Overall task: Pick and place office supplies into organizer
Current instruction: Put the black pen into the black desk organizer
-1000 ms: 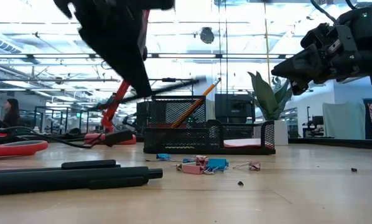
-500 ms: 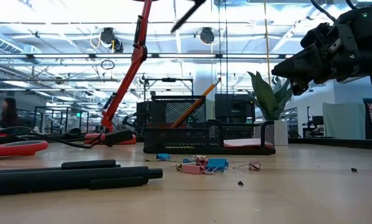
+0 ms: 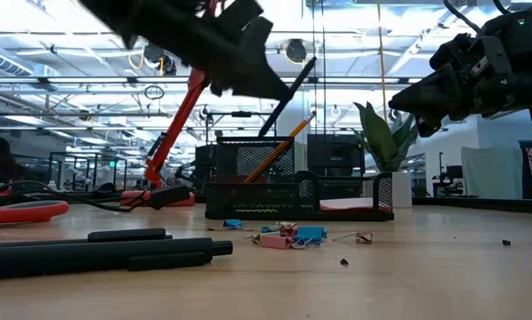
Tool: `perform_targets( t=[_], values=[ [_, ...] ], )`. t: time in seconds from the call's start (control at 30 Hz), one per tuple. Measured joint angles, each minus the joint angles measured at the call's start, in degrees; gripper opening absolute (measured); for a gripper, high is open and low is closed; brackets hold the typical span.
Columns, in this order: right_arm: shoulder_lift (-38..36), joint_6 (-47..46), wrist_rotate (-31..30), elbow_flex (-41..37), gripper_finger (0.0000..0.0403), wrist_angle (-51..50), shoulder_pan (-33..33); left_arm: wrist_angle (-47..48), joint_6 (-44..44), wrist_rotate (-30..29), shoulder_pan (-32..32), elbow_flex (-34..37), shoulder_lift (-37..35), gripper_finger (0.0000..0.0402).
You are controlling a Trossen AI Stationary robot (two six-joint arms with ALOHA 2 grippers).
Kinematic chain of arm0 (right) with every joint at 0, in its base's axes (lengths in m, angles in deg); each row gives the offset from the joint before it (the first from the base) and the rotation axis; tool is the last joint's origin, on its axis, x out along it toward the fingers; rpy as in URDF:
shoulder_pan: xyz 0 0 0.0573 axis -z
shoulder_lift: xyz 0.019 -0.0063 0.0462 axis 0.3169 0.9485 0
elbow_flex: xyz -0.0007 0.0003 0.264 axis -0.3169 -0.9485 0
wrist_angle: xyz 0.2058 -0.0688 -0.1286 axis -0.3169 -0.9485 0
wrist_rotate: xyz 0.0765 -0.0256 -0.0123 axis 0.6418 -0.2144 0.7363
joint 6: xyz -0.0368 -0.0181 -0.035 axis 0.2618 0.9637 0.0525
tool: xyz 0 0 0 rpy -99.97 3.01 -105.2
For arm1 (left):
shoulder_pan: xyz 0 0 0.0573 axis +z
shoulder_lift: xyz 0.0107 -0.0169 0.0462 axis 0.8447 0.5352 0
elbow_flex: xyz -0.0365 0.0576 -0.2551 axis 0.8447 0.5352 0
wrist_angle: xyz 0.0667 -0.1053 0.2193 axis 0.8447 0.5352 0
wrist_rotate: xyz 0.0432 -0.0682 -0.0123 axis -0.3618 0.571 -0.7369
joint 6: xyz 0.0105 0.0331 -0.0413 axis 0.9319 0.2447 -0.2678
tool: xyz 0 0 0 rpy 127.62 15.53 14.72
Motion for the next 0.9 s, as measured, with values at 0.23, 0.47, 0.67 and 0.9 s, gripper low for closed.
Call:
perform_targets(
  t=[0.23,0.47,0.67,0.9],
  values=[
    [0.0,-0.03,-0.01,0.0,0.0059,0.04,0.0,-5.52,1.51,-0.66,0.74,6.5,-0.04,0.0022],
    [0.02,-0.17,0.0,0.0,0.0059,0.05,-0.01,-8.12,5.97,-1.78,-0.62,10.18,-0.08,0.0029],
    [0.02,1.16,-0.01,0.0,0.0059,3.15,0.0,-14.37,6.96,-2.87,1.26,13.75,-0.1,0.003],
    [0.04,1.66,-0.06,0.0,0.0059,4.89,0.0,-16.08,6.84,-0.67,2.28,15.32,-0.1,0.003]
  ],
)
